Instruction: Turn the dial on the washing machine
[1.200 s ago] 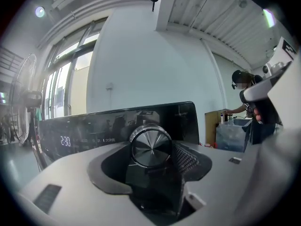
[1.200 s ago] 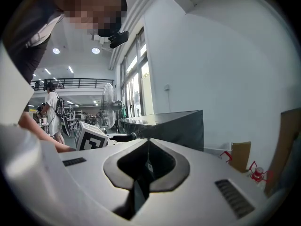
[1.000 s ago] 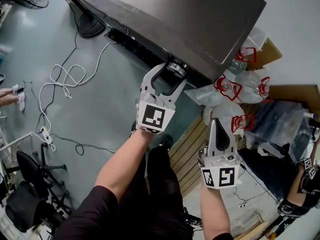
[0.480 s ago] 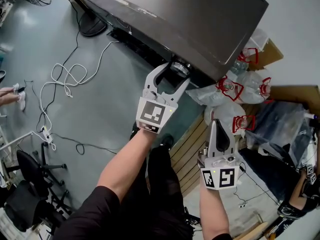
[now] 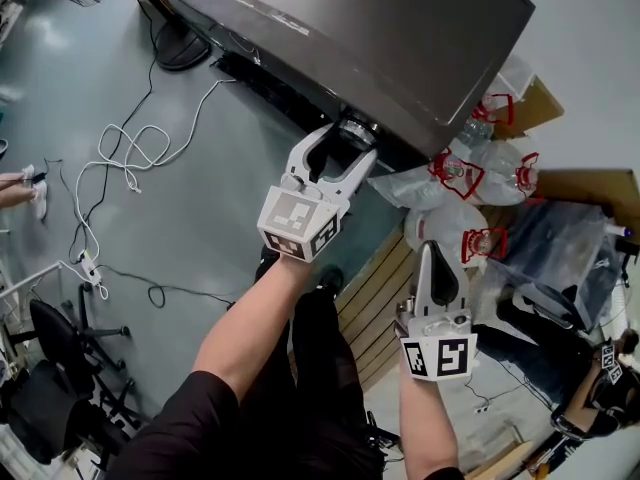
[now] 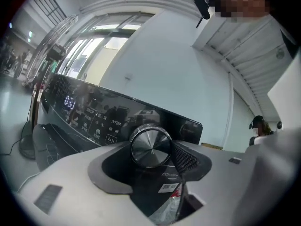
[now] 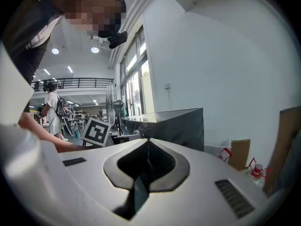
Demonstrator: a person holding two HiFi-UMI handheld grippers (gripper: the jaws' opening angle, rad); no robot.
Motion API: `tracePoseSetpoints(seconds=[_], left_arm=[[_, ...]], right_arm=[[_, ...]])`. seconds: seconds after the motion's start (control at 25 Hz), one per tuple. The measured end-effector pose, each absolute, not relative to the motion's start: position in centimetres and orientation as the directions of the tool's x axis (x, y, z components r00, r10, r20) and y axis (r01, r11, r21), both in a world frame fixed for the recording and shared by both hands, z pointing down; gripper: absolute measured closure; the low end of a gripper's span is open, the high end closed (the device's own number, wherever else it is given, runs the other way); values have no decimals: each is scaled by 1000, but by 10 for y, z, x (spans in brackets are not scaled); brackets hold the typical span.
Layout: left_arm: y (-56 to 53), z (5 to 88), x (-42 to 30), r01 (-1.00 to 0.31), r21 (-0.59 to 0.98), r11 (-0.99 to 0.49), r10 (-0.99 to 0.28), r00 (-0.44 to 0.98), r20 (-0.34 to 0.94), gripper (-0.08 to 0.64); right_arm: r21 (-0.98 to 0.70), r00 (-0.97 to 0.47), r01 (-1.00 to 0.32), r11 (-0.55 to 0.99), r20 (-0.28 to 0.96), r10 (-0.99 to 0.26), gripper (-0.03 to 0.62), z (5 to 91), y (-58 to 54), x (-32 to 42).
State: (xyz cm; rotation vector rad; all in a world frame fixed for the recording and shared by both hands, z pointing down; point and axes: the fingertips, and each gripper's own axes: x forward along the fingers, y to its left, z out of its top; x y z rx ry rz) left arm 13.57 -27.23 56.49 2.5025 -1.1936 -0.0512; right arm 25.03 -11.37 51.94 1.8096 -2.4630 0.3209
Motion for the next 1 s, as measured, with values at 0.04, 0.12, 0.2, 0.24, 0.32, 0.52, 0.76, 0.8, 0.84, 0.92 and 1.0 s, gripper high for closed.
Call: tracePoseSetpoints(seconds=[0.04,0.12,0.2,0.24,0.32,0.52,0.76,0.8,0.84,0.92,1.0], left_arm=[[-273,565,135,-742,355,-569,-758,641,124,278],[-273,565,135,-737,373,-563,-758,641,123,278],[-272,565,135,-728,396,-559,-756,644,118,278],[-272,565,134,-723,409,-557,-755,646,115,278],[-272,565,133,-714,432,-550,-753,648,112,278],[-272,565,133,-698,468,-542,-748,654,109,278],[-272,567,132,-655,570,-495,-752,652,95,278],[-272,568,132,-644,591,-485,-755,650,89,278],[-272,568,131,-631,613,-475,-756,649,82,278],[-273,569,129,-607,649,-458,-758,648,72,278],[-272,569,129,-589,672,-448,-757,650,65,278]], right_arm=[[-128,-304,-950,284,178,-936,569,519,-113,250],[-132,-302,-951,281,179,-936,569,520,-111,250],[-135,-303,-950,281,180,-936,569,519,-108,248],[-135,-306,-949,285,180,-935,569,519,-106,246],[-131,-314,-947,294,181,-932,569,518,-103,242],[-128,-317,-946,297,185,-930,569,519,-97,239],[-123,-307,-950,288,186,-933,569,521,-95,239],[-121,-305,-950,286,184,-934,569,521,-95,239],[-120,-303,-951,285,184,-935,569,521,-95,238],[-116,-299,-953,281,184,-936,569,520,-95,238],[-111,-288,-956,272,185,-940,569,520,-94,239]])
